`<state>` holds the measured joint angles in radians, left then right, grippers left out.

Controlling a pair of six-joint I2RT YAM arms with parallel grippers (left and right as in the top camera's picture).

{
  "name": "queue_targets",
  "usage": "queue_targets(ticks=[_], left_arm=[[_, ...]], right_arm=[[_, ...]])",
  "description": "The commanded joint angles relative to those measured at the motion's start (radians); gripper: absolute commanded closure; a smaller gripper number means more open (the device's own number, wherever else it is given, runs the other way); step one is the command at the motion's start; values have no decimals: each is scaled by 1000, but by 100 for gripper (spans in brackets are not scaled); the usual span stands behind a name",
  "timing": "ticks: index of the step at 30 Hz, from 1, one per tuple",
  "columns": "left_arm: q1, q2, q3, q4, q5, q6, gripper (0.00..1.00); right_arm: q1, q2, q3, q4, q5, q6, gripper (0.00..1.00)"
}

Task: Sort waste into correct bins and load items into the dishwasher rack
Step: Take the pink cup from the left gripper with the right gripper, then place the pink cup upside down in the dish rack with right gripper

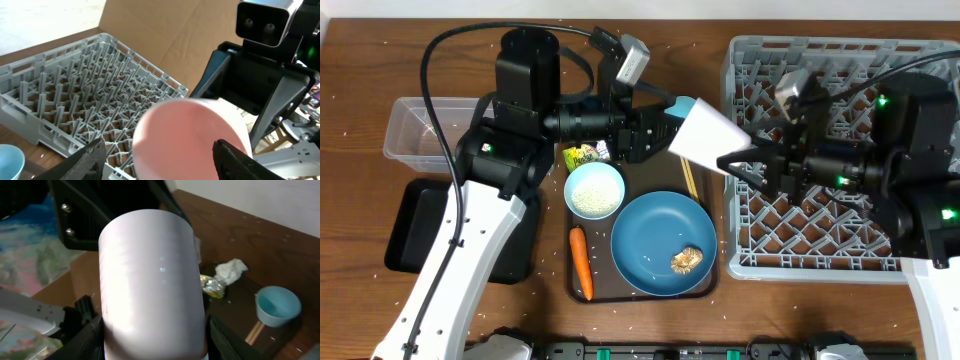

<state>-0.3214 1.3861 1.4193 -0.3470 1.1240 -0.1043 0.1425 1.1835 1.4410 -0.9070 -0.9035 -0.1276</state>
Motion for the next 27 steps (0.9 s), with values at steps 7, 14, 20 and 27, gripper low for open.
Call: queue_targets(ticks=[7, 14, 20, 27], left_arm=[[-21, -17, 18, 1, 91, -1, 30], [-21, -17, 18, -6, 91, -2, 30], [-21, -17, 18, -10, 92, -2, 30], [-21, -17, 18, -10, 91, -2, 30]], right_arm=[[-145, 12, 11, -66, 399, 226, 72], [-357, 13, 11, -185, 626, 515, 71], [-595, 27, 11, -230, 657, 600, 71], [-756, 106, 11, -284, 657, 607, 71]])
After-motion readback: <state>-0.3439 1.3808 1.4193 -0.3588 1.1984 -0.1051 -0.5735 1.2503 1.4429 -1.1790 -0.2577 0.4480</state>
